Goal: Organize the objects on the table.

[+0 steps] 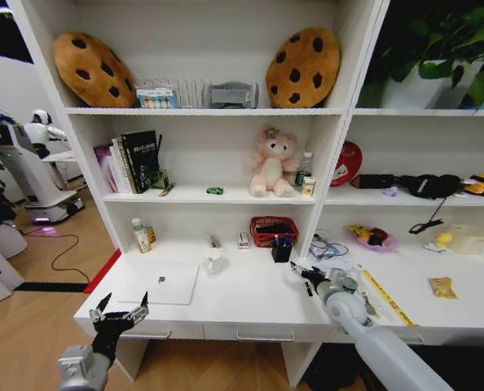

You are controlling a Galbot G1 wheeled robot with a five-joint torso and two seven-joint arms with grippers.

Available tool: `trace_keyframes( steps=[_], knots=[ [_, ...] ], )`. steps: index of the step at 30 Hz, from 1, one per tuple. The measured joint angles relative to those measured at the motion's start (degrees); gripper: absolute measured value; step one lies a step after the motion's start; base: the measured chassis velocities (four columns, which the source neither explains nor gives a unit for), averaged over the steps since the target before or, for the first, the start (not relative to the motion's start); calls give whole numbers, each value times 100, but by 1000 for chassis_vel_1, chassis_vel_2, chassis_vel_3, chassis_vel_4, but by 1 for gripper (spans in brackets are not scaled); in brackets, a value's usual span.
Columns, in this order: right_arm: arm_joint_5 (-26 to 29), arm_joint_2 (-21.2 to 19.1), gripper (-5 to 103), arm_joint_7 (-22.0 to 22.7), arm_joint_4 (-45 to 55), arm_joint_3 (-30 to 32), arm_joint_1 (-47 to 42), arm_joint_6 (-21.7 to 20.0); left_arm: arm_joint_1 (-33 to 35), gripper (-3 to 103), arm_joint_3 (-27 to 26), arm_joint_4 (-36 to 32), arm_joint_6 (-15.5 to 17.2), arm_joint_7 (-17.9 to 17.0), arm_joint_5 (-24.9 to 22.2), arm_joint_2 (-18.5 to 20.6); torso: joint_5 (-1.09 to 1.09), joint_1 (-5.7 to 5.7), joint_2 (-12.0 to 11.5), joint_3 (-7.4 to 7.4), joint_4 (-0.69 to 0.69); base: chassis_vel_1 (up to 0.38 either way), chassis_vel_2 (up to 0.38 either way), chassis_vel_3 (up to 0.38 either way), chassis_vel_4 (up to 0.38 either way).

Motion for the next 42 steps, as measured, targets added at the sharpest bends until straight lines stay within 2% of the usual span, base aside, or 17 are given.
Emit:
trace_keyframes(
  steps=[14, 15, 17, 18, 19, 20, 22, 23, 25, 26, 28, 29, 31, 32, 35, 37, 42],
  knots=[
    [165, -12, 98, -23, -300, -91, 108, -217, 0, 100, 0, 0, 0, 0, 0, 0, -1, 0, -1, 0, 0, 0, 0, 0, 0],
    [143, -14, 88, -19, -319, -99, 120, -229, 0, 100, 1, 0, 0, 0, 0, 0, -1, 0, -1, 0, -1, 0, 0, 0, 0],
    [88, -12, 88, 2, -353, -108, 132, -237, 0, 100, 1, 0, 0, 0, 0, 0, 0, 0, -1, 0, 0, 0, 0, 0, 0],
    [50, -12, 78, 6, -381, -116, 139, -250, 0, 100, 1, 0, 0, 0, 0, 0, 0, 0, 0, 0, 0, 0, 0, 0, 0],
    [14, -12, 78, 9, -413, -132, 146, -276, 0, 100, 1, 0, 0, 0, 0, 0, 0, 0, -1, 0, 0, 0, 0, 0, 0],
    [-8, -13, 66, 11, -430, -143, 149, -290, 0, 100, 1, 0, 0, 0, 0, 0, 0, 0, 0, 0, 0, 0, 0, 0, 0],
    [-59, -22, 66, 0, -457, -159, 160, -309, 0, 100, 1, 0, 0, 0, 0, 0, -2, 0, 0, -1, 0, 0, 0, 0, 0],
    [-133, -36, 56, -55, -495, -177, 166, -320, 0, 100, 1, 0, 0, 0, 0, 0, -2, -1, 0, -1, 0, 0, 0, 0, 0],
    [-199, -51, 56, -129, -536, -197, 178, -324, 0, 100, 1, 0, 0, 0, 0, 0, -2, -1, 0, -1, 0, 0, 0, 0, 0],
    [-274, -66, 45, -223, -610, -228, 205, -334, 0, 100, 1, 0, 0, 0, 0, 0, -3, -2, 0, -2, -1, 0, 0, 0, 0],
    [-303, -68, 45, -259, -659, -244, 230, -343, 0, 100, 1, 0, 0, 0, 0, 0, -5, -2, 1, -2, -1, 0, 0, 0, 0],
    [-355, -67, 34, -305, -709, -263, 253, -349, 0, 100, 1, 0, 0, 0, 0, 0, -5, -2, 1, -2, -1, 0, 0, 0, 0],
    [-394, -68, 34, -339, -736, -266, 258, -350, 0, 100, 1, 0, 0, 0, 0, 0, -4, -2, 1, -2, -2, 0, 0, 0, 0],
    [-410, -72, 23, -354, -740, -266, 258, -351, 0, 100, 1, 0, 0, 0, 0, 0, -3, -2, 1, -2, -2, 0, 0, 0, 0],
    [-411, -75, 23, -392, -720, -276, 255, -353, -1, 100, 2, 0, 0, 1, 0, 0, 1, -2, 1, -1, 0, 0, 0, 0, 0],
    [-373, -89, 11, -509, -660, -267, 241, -320, -1, 100, 1, 0, 0, 0, 0, 0, 3, -1, 0, 0, 1, 0, 0, 0, 0],
    [-318, -67, 11, -489, -492, -265, 236, -285, -1, 100, 1, 0, 0, 0, 0, 0, 2, -1, -1, 1, 1, 0, 0, 0, 0]
  ],
)
